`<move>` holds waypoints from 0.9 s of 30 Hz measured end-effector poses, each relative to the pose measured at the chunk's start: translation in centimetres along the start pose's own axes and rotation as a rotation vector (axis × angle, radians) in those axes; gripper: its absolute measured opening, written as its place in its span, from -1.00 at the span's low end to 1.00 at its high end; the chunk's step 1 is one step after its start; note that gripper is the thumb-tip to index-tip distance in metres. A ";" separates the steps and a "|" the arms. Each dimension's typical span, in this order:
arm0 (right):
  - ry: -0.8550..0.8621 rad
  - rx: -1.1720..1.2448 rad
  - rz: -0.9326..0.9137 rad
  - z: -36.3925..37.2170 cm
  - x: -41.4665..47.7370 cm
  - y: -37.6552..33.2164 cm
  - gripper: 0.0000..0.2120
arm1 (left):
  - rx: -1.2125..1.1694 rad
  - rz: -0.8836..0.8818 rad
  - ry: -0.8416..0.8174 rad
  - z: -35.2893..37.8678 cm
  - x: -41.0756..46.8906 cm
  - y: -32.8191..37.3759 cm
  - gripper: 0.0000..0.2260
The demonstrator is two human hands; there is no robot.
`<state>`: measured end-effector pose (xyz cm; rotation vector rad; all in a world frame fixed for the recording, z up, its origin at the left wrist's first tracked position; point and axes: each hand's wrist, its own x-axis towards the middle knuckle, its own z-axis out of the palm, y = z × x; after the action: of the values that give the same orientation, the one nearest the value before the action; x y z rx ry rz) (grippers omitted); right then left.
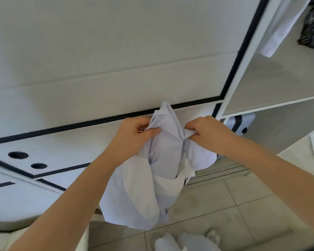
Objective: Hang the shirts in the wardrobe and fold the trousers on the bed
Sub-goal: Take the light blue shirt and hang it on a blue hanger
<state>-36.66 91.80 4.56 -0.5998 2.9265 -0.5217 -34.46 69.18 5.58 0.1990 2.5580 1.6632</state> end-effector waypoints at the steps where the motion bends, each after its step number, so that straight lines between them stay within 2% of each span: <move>1: -0.011 0.016 0.027 -0.1 -0.5 1.1 -0.66 | 0.005 0.009 -0.023 1.2 0.6 0.3 -0.89; 7: -0.031 0.157 0.182 -2.2 -3.8 8.1 -0.60 | -0.050 0.033 -0.176 8.9 3.5 3.2 -0.74; 9: 0.063 0.197 0.250 -3.6 -4.6 11.1 -0.70 | -0.062 0.030 -0.202 11.8 4.6 4.7 -0.75; 13: 0.285 0.279 0.336 -7.8 -5.0 17.3 -0.81 | -0.075 0.034 -0.164 18.0 6.9 8.1 -0.73; 16: 0.406 0.363 0.325 -11.2 -5.8 21.0 -0.73 | -0.112 0.031 -0.074 22.3 9.1 10.6 -0.65; 18: 0.445 0.406 0.316 -13.0 -6.8 23.1 -0.77 | -0.144 0.015 0.009 24.5 10.9 12.0 -0.66; 22: 0.413 0.367 0.263 -15.2 -8.9 26.8 -0.82 | -0.230 -0.030 0.122 27.6 14.3 14.6 -0.75; 27: 0.261 0.345 0.223 -17.2 -10.4 29.6 -0.68 | -0.270 0.016 0.102 29.7 16.9 18.4 -0.83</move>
<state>-40.79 126.80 10.56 -0.1715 2.9719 -1.1158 -45.79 105.95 10.35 0.1185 2.3690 2.0499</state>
